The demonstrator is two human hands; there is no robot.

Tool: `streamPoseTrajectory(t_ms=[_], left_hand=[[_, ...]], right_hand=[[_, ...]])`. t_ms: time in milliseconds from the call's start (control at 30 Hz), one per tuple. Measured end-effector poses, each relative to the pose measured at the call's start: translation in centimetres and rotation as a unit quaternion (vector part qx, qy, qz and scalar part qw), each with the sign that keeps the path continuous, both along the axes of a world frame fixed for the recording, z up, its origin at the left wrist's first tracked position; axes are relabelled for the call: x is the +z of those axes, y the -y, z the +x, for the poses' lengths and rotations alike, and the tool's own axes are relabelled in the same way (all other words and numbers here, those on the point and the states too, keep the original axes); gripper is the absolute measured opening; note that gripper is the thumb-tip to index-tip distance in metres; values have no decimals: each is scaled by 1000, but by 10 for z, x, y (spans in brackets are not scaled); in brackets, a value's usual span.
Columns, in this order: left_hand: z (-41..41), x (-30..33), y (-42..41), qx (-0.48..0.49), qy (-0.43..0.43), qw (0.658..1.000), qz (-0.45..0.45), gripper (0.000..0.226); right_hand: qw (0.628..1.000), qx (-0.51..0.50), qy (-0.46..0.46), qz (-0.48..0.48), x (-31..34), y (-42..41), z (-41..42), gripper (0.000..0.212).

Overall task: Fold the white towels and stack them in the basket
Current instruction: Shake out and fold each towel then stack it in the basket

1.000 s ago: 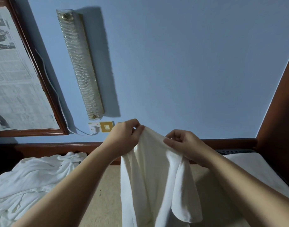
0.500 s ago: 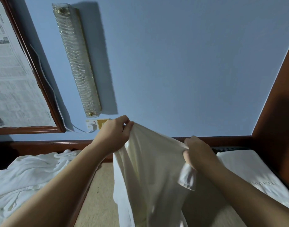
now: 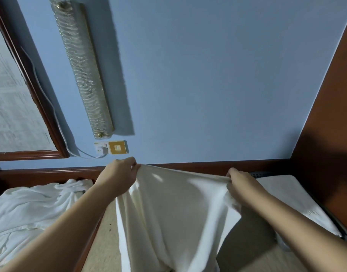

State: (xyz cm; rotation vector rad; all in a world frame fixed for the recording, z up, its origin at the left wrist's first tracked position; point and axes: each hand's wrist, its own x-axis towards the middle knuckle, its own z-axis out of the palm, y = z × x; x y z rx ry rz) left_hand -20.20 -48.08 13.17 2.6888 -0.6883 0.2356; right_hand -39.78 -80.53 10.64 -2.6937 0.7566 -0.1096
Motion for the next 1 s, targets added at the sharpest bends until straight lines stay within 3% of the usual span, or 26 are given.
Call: streamPoseTrajectory(t_ms=[67,200,300,367,533,733,867,1000], left_hand=[[-8,-4,7,-33,-25,999,-3,24],[-56,1,45,-160,-81,983,-30,59],[-84,0,73,-205,-106,969,-90,43],[-88,0,79,-213,-115,958,-152,29],[-83,1,73,-226,-121,944,-207,16],[-90,-5,82,-258,-88,937,-217,13],[-80,-4,73,-257,-63,946,-189,17],[-63,5,64,-234,-65,961,-131,24]], right_hand=[[996,52,27,71,9,-6,0,23],[963,95,62,245,35,-38,5,26],[927,101,77,353,49,-52,9,23],[916,113,75,377,59,-56,7,20],[926,164,50,337,75,-55,-5,12],[930,181,63,315,73,-59,-4,21],[969,178,60,160,72,-53,-6,25],[976,168,98,102,63,-44,-9,8]])
